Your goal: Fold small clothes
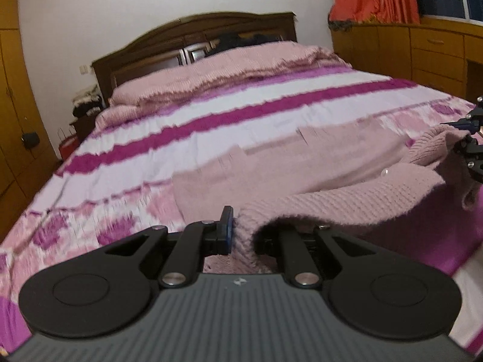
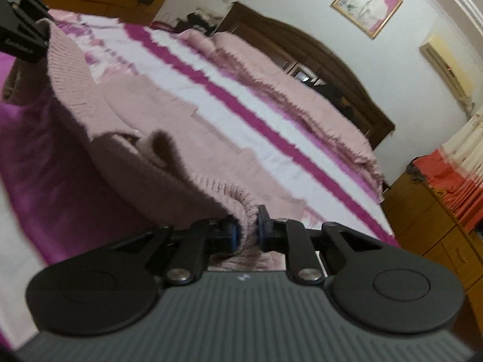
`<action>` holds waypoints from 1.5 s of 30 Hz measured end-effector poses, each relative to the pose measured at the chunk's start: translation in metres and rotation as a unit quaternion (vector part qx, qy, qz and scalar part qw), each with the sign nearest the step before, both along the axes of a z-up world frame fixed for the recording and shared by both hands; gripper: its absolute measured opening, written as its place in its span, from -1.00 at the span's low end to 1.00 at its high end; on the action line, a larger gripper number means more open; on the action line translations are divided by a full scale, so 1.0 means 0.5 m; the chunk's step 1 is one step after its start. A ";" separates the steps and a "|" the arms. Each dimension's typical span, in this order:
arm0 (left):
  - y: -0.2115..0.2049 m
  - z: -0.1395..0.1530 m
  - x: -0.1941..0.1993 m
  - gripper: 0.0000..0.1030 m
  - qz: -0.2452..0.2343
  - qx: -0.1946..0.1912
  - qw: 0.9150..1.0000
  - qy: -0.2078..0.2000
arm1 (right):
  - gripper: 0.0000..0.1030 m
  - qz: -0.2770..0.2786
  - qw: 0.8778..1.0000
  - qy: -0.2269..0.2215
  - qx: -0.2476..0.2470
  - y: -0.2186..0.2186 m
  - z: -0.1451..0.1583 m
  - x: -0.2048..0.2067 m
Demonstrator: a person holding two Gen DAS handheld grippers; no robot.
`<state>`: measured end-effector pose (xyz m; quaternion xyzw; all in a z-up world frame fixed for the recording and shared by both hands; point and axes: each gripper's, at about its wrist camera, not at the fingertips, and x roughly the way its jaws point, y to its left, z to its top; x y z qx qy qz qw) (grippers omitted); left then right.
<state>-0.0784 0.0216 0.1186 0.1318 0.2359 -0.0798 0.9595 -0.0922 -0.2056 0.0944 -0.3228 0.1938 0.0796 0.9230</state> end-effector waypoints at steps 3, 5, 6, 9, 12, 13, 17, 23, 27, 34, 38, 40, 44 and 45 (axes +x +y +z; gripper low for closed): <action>-0.009 0.029 0.062 -0.80 0.002 0.004 1.000 -0.016 | -0.69 -0.012 0.999 -0.028 -0.011 0.006 0.024 0.049; -0.016 0.047 0.106 -0.80 0.004 0.008 1.000 -0.026 | -0.69 -0.020 0.999 -0.045 -0.020 0.009 0.036 0.089; -0.020 0.055 0.131 -0.80 0.005 0.010 0.999 -0.030 | -0.69 -0.022 0.998 -0.050 -0.022 0.011 0.042 0.112; -0.029 0.071 0.210 -0.80 0.013 0.013 0.999 -0.036 | -0.69 -0.030 0.997 -0.063 -0.033 0.016 0.048 0.183; -0.034 0.074 0.297 -0.80 0.026 0.009 0.999 -0.032 | -0.69 -0.040 0.996 -0.071 -0.041 0.021 0.040 0.252; -0.035 0.070 0.327 -0.80 0.030 0.008 0.999 -0.028 | -0.69 -0.044 0.996 -0.070 -0.041 0.023 0.033 0.276; -0.036 0.025 0.446 -0.80 0.043 0.006 0.999 0.007 | -0.69 -0.059 0.996 -0.049 -0.045 0.031 -0.017 0.366; -0.025 -0.116 0.572 -0.80 0.059 0.028 0.995 0.077 | -0.69 -0.070 0.996 0.007 -0.048 0.039 -0.125 0.455; -0.003 -0.173 0.594 -0.78 0.059 0.023 0.994 0.092 | -0.67 -0.065 0.996 0.044 -0.048 0.044 -0.177 0.482; 0.019 -0.133 0.565 0.25 0.051 0.029 0.993 0.099 | -0.29 -0.059 0.997 0.045 -0.021 0.021 -0.155 0.466; 0.043 -0.092 0.504 0.47 0.024 0.017 0.995 0.098 | 0.01 -0.043 0.998 0.044 0.014 -0.012 -0.115 0.425; 0.049 -0.080 0.472 0.48 0.010 0.026 0.995 0.093 | 0.02 -0.031 0.998 0.042 0.022 -0.028 -0.100 0.398; 0.048 -0.068 0.414 0.49 -0.016 0.046 0.995 0.084 | 0.03 -0.013 0.998 0.047 0.035 -0.058 -0.082 0.364; 0.046 -0.066 0.402 0.49 -0.023 0.049 0.995 0.083 | 0.03 -0.011 0.998 0.049 0.039 -0.066 -0.079 0.357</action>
